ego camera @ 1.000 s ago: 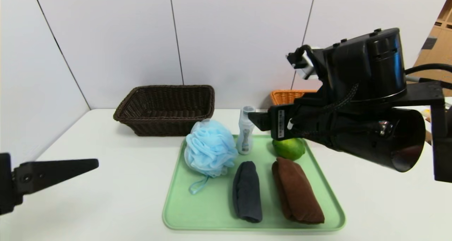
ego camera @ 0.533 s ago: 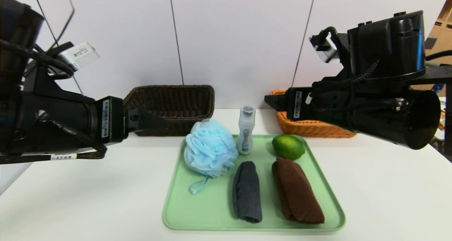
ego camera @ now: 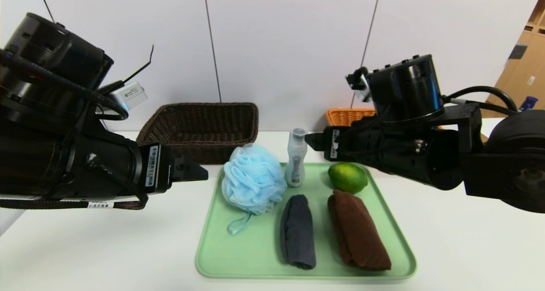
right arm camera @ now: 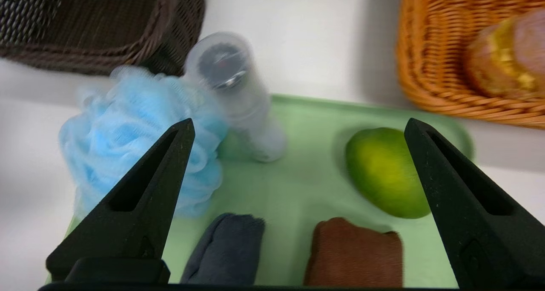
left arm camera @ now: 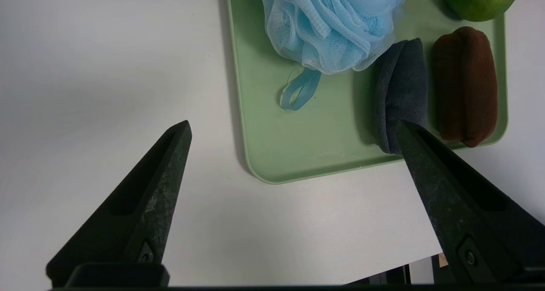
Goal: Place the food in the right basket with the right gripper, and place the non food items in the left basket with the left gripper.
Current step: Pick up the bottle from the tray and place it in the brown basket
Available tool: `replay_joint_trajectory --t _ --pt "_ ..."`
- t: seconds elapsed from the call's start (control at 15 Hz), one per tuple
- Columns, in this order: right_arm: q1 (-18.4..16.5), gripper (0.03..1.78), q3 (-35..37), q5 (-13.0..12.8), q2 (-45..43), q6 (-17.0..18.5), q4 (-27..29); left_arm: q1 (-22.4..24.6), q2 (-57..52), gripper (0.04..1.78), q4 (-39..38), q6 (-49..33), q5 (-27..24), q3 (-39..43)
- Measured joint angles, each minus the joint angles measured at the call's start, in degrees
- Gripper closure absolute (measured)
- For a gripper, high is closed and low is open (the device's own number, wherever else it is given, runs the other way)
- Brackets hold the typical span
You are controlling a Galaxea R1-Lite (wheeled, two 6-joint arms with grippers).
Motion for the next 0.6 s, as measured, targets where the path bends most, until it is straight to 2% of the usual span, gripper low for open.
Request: replay_joint_trajectory --t 0.2,0.47,0.6 --pt "0.80 0.11 0.00 0.24 1.83 0.04 -1.16 0.02 -2.66 0.13 1.65 -0.04 0.46 2.36" --pt "1.38 0.11 0.02 0.37 5.41 -0.21 -7.35 0.22 -7.42 0.13 3.25 -0.01 0.94 5.32" --pt "1.90 0.11 0.02 0.30 6.60 -0.16 -8.40 0.44 -9.26 0.13 4.27 -0.01 0.94 5.95"
